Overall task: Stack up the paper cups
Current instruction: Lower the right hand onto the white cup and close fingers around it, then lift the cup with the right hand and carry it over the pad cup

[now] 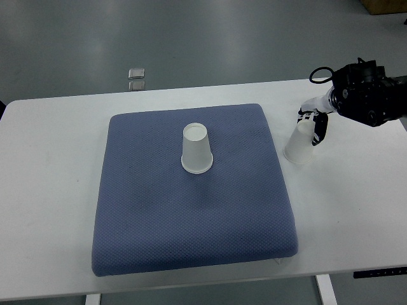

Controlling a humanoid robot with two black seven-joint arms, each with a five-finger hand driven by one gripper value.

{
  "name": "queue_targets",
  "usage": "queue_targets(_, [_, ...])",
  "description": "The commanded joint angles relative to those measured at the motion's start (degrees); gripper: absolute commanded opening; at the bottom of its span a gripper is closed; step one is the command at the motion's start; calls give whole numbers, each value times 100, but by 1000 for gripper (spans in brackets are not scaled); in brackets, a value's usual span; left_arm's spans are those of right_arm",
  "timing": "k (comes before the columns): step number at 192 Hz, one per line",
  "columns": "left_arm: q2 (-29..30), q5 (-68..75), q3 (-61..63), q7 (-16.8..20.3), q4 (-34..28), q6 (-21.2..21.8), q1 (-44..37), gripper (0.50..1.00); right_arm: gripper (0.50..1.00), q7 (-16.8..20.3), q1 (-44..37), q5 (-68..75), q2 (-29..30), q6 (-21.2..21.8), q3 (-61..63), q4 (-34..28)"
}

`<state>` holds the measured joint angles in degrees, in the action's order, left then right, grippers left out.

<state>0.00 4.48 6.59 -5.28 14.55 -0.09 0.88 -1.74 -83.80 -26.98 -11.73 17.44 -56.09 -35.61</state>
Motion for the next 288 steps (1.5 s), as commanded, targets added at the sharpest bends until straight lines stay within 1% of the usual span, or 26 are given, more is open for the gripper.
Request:
queue_targets(1, [0, 0, 0, 0, 4, 0, -1, 1000, 705, -1, 30, 0, 4, -3, 2, 28])
queue_targets(5, [0, 0, 0, 0, 4, 0, -1, 1000, 695, -1, 30, 0, 4, -3, 2, 28])
queue_targets(14, [0, 0, 0, 0, 4, 0, -1, 1000, 691, -1, 22, 0, -4, -3, 2, 28])
queue_targets(46, [0, 0, 0, 0, -5, 0, -1, 1000, 693, -1, -154, 9, -66, 129, -7, -25])
queue_targets(63, [0, 0, 0, 0, -5, 0, -1, 1000, 699, -19, -629, -9, -154, 269, -7, -95])
queue_targets(75, [0, 9, 0, 0, 4, 0, -1, 1000, 701, -19, -1015, -26, -338, 533, -33, -253])
queue_targets(84, [0, 9, 0, 0, 4, 0, -1, 1000, 701, -28, -1445, -61, -575, 822, -51, -473])
queue_targets(92, [0, 0, 0, 0, 12, 0, -1, 1000, 701, -28, -1745, -79, -699, 964, -60, -623])
queue_targets(105, [0, 0, 0, 0, 4, 0, 8, 1000, 721, -36, -2465, -175, -997, 1262, -77, -991])
queue_targets(109, [0, 0, 0, 0, 4, 0, 8, 1000, 721, -36, -2580, -193, -1042, 1306, -77, -1062])
queue_targets(126, [0, 0, -9, 0, 4, 0, 8, 1000, 729, -45, -3449, -404, -1437, 1756, -42, -1527])
queue_targets(143, [0, 9, 0, 0, 12, -9, 8, 1000, 731, -45, -3915, -501, -1613, 1756, -42, -1756])
queue_targets(164, [0, 0, 9, 0, 12, 0, 8, 1000, 735, -45, -4074, -483, -1622, 1756, -42, -1923])
queue_targets(182, [0, 0, 0, 0, 12, 0, 8, 1000, 735, -36, -4127, -439, -1507, 1756, 81, -2108])
queue_targets(195, [0, 0, 0, 0, 4, 0, 8, 1000, 735, -10, -4179, -431, -1393, 1756, 424, -2266])
queue_targets(212, [0, 0, 0, 0, 4, 0, 8, 1000, 735, 16, -4294, -395, -1094, 1756, 898, -2372])
queue_targets(246, [0, 0, 0, 0, 4, 0, 8, 1000, 735, 16, -4566, 202, 65, 1756, 1048, -2337])
queue_targets(265, [0, 0, -9, 0, -5, 0, 8, 1000, 735, 16, -4566, 422, 505, 1746, 1048, -2328])
queue_targets(288, [0, 0, -9, 0, -14, 0, -1, 1000, 735, 16, -4426, 413, 927, 1509, 1021, -2257])
